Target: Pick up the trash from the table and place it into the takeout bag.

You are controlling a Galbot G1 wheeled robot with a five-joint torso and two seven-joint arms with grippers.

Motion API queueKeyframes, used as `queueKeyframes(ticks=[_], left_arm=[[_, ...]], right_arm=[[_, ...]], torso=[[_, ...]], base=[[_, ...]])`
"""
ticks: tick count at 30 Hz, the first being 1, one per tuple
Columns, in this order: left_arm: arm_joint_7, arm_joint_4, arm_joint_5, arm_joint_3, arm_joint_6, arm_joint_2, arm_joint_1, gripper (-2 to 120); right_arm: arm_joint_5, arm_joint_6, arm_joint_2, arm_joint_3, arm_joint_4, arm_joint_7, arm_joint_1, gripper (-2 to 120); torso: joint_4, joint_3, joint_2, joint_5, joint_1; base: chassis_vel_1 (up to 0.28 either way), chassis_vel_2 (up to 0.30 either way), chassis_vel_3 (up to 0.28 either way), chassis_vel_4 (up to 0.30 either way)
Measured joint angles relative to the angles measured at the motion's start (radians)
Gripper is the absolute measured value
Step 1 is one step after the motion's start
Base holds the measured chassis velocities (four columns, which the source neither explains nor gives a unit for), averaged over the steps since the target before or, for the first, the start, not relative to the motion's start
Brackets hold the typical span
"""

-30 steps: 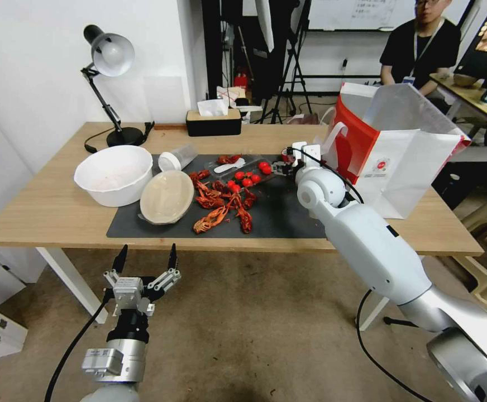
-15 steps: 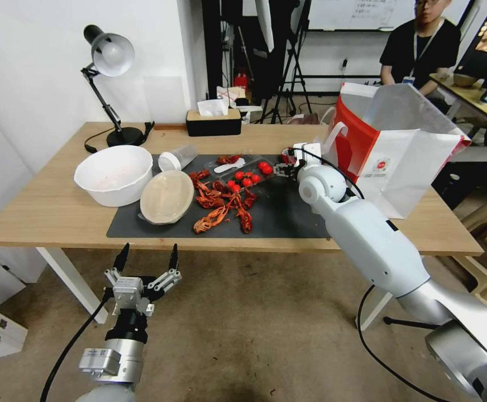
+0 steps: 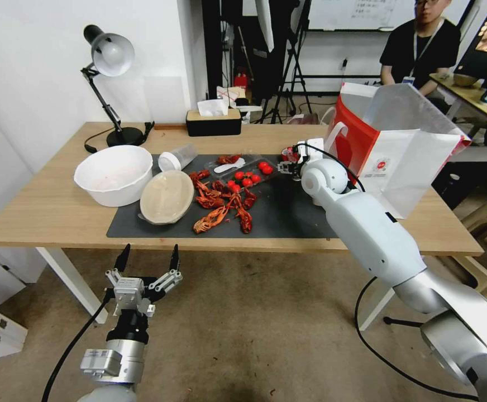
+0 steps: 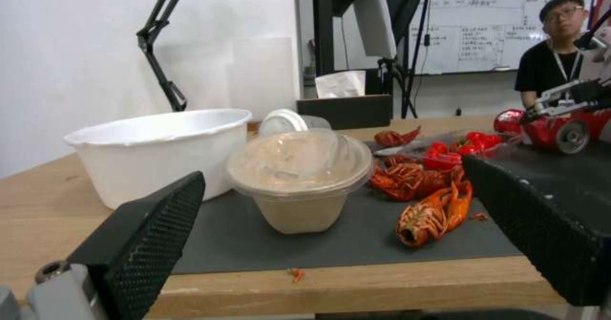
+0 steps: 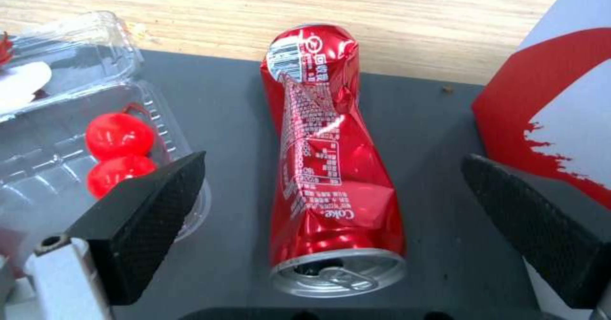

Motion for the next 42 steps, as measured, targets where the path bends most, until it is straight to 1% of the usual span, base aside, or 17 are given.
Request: queueKeyframes(ticks=[17,42], left_arm=[[-0.007,0.0,0.002,0.001,-0.005,-0.004,0.001,100],[-0.007,-0.003,0.005,0.003,-0.01,-0.009,0.005,100]], right_arm=[[0.016,-0.023,0.014,0.002,-0.047,0.001,0.018,100],[0.039,-0.024,0.014,0.012,-0.06,0.007,0.01,100]], torso=[[0.0,0.0,0.0,0.0,0.0],[0.0,0.0,0.0,0.0,0.0]], base=[[0.0,0.0,0.0,0.0],[0.0,0.0,0.0,0.0]])
